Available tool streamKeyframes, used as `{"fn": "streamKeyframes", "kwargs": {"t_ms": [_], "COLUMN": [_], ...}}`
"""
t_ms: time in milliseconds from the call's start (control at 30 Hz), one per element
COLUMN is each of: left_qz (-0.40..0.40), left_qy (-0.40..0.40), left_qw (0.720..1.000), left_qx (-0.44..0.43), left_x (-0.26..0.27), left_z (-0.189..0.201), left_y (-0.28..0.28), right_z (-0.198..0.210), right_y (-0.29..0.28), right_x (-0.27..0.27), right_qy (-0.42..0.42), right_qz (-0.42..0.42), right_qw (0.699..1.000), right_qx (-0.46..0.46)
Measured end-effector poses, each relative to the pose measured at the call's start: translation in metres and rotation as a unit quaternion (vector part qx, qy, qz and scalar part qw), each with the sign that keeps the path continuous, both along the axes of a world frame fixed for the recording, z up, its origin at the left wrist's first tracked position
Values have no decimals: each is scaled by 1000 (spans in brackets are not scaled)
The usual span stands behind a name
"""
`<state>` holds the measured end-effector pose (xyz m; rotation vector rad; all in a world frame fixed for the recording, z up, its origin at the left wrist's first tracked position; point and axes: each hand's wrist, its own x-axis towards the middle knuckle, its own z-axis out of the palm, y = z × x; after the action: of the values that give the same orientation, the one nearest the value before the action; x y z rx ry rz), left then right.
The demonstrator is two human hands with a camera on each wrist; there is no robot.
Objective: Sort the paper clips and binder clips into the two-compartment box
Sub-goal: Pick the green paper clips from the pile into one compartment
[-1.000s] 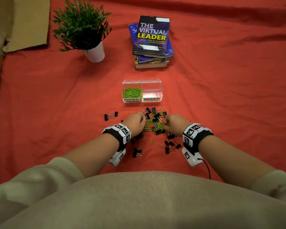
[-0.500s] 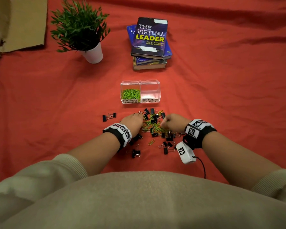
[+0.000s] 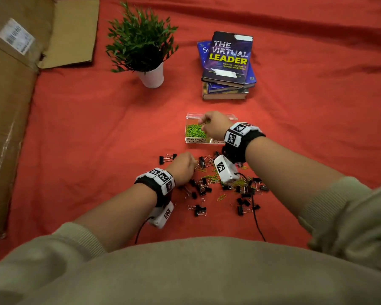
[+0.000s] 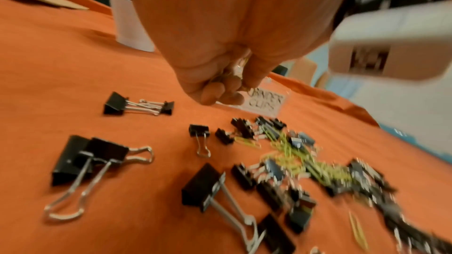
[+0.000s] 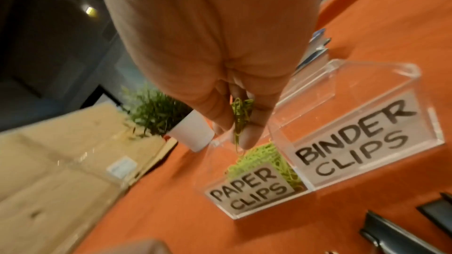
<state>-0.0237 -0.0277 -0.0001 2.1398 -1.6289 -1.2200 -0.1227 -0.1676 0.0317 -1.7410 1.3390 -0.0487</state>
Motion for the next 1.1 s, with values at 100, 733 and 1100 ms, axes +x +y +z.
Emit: {"fn": "streamKeyframes", "kwargs": {"t_ms": [100, 733, 1100], "left_qz": [57, -170, -196], "left_qy": [14, -184, -176], "left_qw": [998, 964, 954], "left_qx": [6, -85, -141], "left_x": [13, 5, -21], "left_z": [2, 19, -13], "left_y": [-5, -107, -24], "right_z": [-9, -53, -53], "right_y": [4, 88, 63], "right_x": [12, -109, -98], "right_qy": [57, 135, 101], "right_qz": [60, 102, 44], "right_qw": [995, 981, 982], "right_qx": [-55, -98, -153]}}
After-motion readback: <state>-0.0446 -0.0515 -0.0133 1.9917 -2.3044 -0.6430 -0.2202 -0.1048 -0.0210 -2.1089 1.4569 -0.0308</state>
